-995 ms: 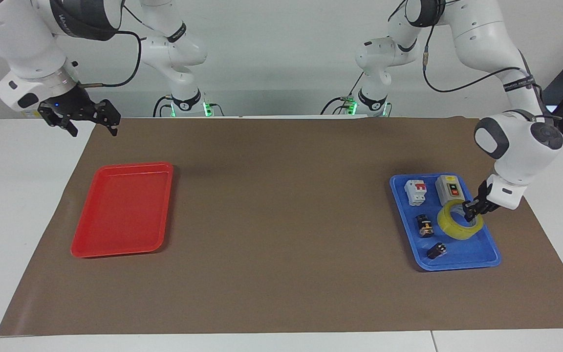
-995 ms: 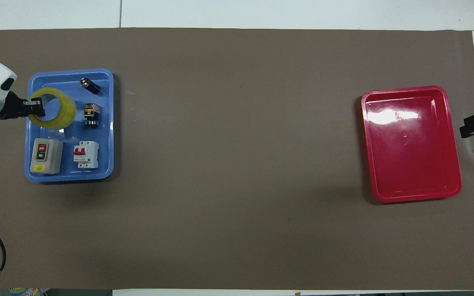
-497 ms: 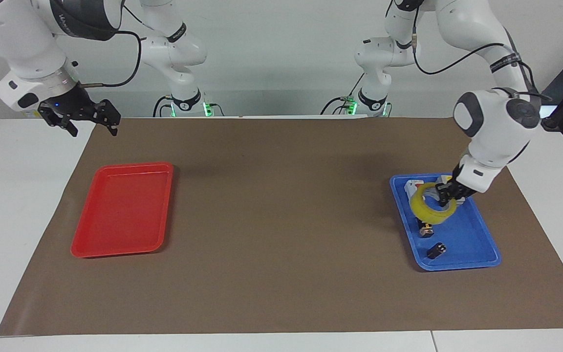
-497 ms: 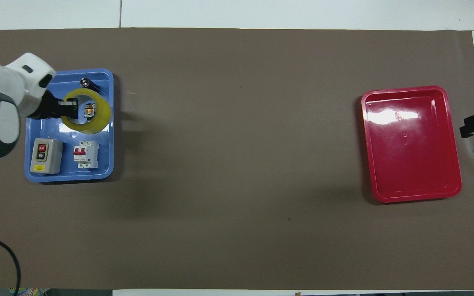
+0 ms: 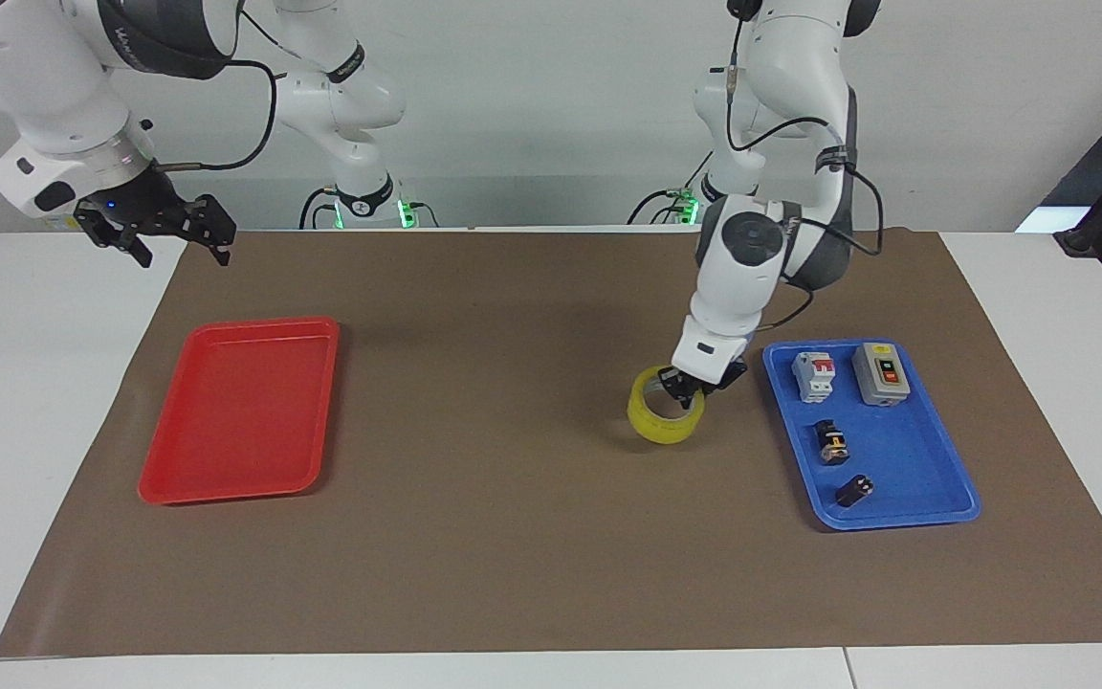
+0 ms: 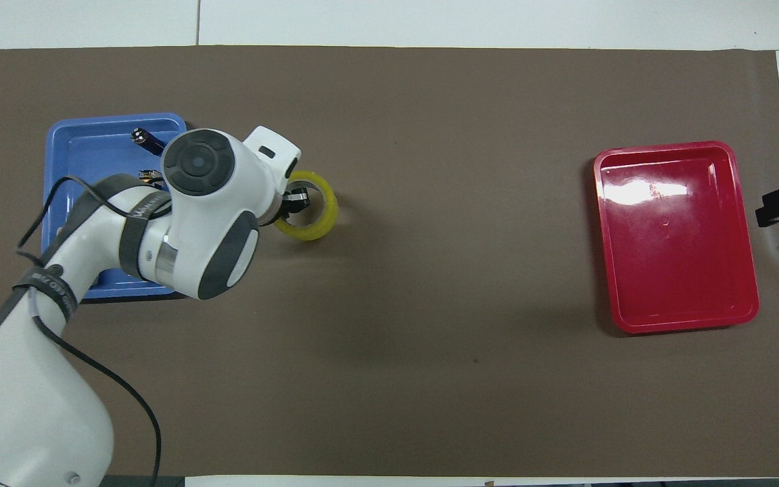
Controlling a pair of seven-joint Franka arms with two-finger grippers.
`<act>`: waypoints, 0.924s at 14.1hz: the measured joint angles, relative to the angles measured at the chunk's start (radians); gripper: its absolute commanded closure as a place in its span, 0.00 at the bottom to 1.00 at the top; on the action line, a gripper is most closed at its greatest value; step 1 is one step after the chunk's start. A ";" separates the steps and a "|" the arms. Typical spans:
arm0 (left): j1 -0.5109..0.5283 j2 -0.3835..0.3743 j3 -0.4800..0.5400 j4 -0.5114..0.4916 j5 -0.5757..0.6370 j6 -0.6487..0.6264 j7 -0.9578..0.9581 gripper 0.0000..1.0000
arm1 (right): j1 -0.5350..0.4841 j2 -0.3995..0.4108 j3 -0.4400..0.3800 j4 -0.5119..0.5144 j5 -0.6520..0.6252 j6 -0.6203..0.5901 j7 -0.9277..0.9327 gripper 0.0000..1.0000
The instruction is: Place and move tape with both arms
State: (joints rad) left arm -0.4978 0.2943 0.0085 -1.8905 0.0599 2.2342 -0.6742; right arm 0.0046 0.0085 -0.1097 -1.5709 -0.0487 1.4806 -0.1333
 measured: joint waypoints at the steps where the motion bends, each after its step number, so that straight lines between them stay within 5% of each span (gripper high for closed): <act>1: -0.040 0.024 0.000 0.005 0.019 0.023 -0.071 1.00 | 0.000 0.000 0.000 0.000 0.000 0.000 0.000 0.00; 8: -0.185 0.095 0.000 0.039 0.032 0.056 -0.178 1.00 | 0.000 0.000 0.000 -0.001 0.000 0.000 0.000 0.00; 9: -0.190 0.102 0.000 0.039 0.032 0.063 -0.178 0.86 | 0.000 0.000 0.000 -0.001 0.000 0.000 0.000 0.00; 10: -0.194 0.109 0.000 0.039 0.032 0.069 -0.178 0.23 | 0.000 0.000 0.000 -0.001 0.000 0.000 0.000 0.00; 11: -0.196 0.114 0.000 0.039 0.032 0.072 -0.178 0.00 | 0.000 0.000 0.000 -0.002 0.000 0.000 0.000 0.00; 13: -0.197 0.113 0.001 0.041 0.032 0.074 -0.178 0.00 | 0.000 -0.003 0.000 -0.011 0.000 -0.001 0.000 0.00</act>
State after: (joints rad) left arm -0.6950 0.4069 0.0090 -1.8496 0.0916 2.3083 -0.8526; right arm 0.0046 0.0058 -0.1097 -1.5814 -0.0486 1.4801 -0.1333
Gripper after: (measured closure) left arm 0.599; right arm 0.000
